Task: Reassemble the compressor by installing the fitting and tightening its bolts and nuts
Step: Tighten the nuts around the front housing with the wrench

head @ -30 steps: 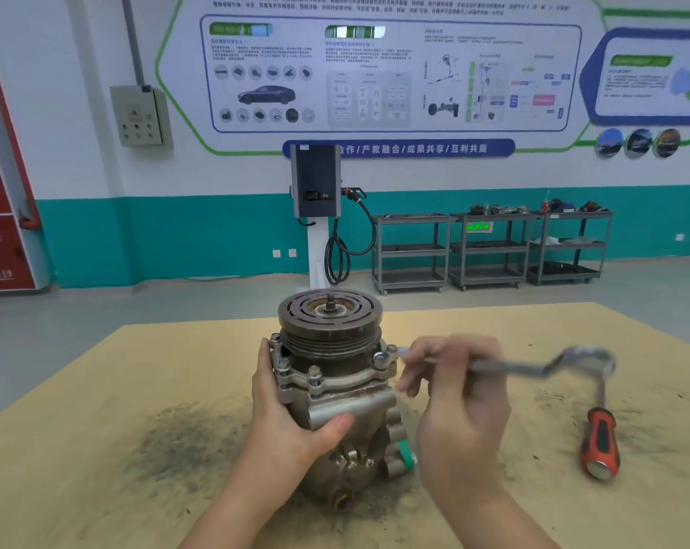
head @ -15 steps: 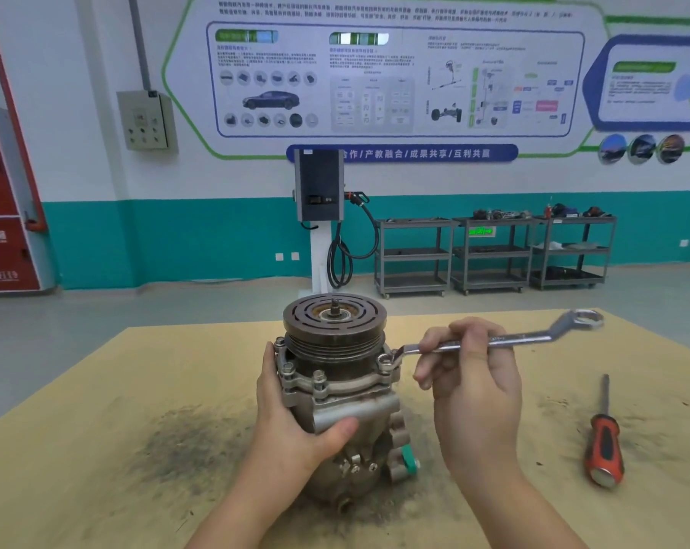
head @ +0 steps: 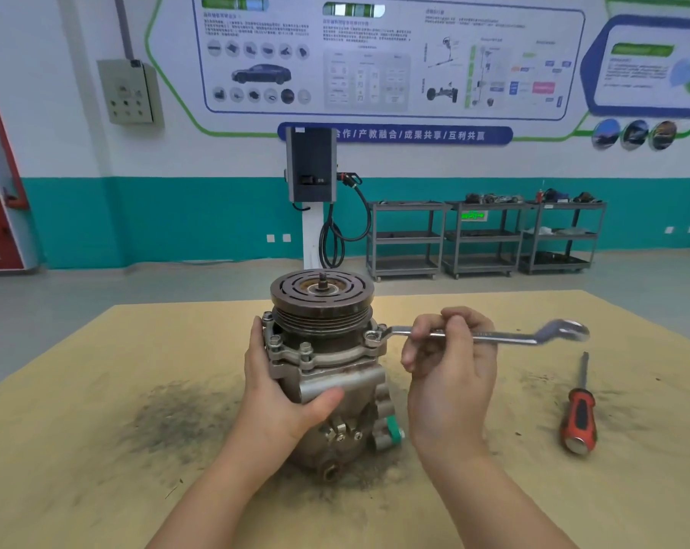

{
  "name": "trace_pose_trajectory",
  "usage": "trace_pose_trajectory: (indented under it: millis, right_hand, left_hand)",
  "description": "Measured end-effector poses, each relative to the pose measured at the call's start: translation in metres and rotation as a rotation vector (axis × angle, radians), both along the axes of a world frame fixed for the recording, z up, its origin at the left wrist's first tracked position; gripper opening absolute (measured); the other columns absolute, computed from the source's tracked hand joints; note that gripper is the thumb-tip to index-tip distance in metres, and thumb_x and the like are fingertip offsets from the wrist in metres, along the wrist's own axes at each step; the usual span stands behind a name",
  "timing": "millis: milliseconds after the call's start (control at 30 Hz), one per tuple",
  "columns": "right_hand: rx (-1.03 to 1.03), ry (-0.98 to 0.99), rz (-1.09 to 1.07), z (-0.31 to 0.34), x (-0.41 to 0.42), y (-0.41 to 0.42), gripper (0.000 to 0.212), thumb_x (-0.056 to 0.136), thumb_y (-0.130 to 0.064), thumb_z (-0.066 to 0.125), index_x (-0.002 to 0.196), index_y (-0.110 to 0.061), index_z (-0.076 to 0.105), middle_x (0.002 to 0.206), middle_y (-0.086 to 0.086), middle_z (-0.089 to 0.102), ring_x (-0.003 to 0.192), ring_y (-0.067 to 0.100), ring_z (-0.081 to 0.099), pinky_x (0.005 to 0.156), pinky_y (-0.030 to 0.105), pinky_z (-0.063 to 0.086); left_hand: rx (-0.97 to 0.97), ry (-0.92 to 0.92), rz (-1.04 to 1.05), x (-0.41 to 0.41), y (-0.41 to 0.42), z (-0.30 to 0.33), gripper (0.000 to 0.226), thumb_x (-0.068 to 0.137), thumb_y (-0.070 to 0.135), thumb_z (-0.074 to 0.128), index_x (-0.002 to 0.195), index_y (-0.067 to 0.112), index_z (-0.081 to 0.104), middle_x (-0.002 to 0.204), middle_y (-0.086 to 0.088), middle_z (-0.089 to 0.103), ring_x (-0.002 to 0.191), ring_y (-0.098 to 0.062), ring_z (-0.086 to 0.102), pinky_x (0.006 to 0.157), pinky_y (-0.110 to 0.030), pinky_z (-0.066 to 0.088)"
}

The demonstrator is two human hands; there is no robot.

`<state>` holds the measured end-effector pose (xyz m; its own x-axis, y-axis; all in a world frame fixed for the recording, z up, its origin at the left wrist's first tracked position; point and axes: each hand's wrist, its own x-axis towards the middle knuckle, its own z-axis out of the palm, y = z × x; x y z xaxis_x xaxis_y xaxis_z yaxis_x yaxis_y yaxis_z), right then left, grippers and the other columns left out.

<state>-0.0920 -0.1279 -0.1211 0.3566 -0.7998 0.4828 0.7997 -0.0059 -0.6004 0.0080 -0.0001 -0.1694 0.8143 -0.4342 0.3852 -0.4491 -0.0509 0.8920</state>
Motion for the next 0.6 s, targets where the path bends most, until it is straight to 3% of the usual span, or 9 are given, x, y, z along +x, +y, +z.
trace_pose_trajectory:
  millis: [167,300,367,500,600]
  right_hand:
    - [-0.418,-0.062,-0.338,-0.021,0.004,0.033,0.014,0.102,-0.029,0.038,0.098,-0.035,0.050,0.083,-0.007,0.060,0.064,0.015,0.060,0.062,0.023,0.050]
    - [-0.770,0.017,-0.456,-0.031,0.004,0.034,0.018,0.102,-0.036,0.043,0.103,-0.022,0.053,0.098,-0.010,0.060,0.082,0.009,0.064,0.075,0.022,0.052]
    - [-0.843,0.016,-0.430,-0.023,0.002,0.028,0.019,0.102,-0.037,0.042,0.105,-0.021,0.053,0.099,-0.008,0.060,0.082,0.010,0.064,0.074,0.023,0.054]
    - [-0.519,-0.065,-0.176,0.005,-0.008,0.009,0.013,0.102,-0.037,0.037,0.098,-0.028,0.046,0.078,0.001,0.065,0.055,0.013,0.059,0.053,0.020,0.048]
    - [-0.155,0.056,0.072,0.014,-0.008,-0.009,0.019,0.105,-0.025,0.032,0.094,-0.015,0.043,0.067,0.004,0.065,0.046,0.016,0.054,0.046,0.021,0.044]
  left_hand:
    - [-0.009,-0.002,0.010,0.000,-0.001,0.000,0.138,0.045,0.058,0.084,0.147,0.051,-0.009,0.156,0.009,0.028,0.138,-0.009,0.036,0.113,-0.029,0.027]
    - [-0.035,0.003,0.016,0.000,-0.002,0.000,0.127,0.038,0.072,0.081,0.131,0.069,-0.006,0.151,0.008,0.038,0.135,-0.008,0.042,0.113,-0.032,0.031]
    - [-0.047,-0.002,0.021,0.000,-0.002,-0.001,0.123,0.039,0.068,0.082,0.126,0.072,-0.004,0.150,0.008,0.038,0.134,-0.008,0.043,0.111,-0.029,0.031]
    - [-0.045,-0.008,-0.003,0.000,0.000,-0.003,0.135,0.044,0.059,0.085,0.145,0.057,-0.004,0.153,0.013,0.031,0.136,-0.005,0.038,0.111,-0.026,0.027]
    - [-0.052,0.011,-0.030,-0.001,0.000,-0.002,0.134,0.048,0.054,0.085,0.149,0.051,-0.003,0.152,0.016,0.032,0.134,-0.002,0.038,0.107,-0.023,0.027]
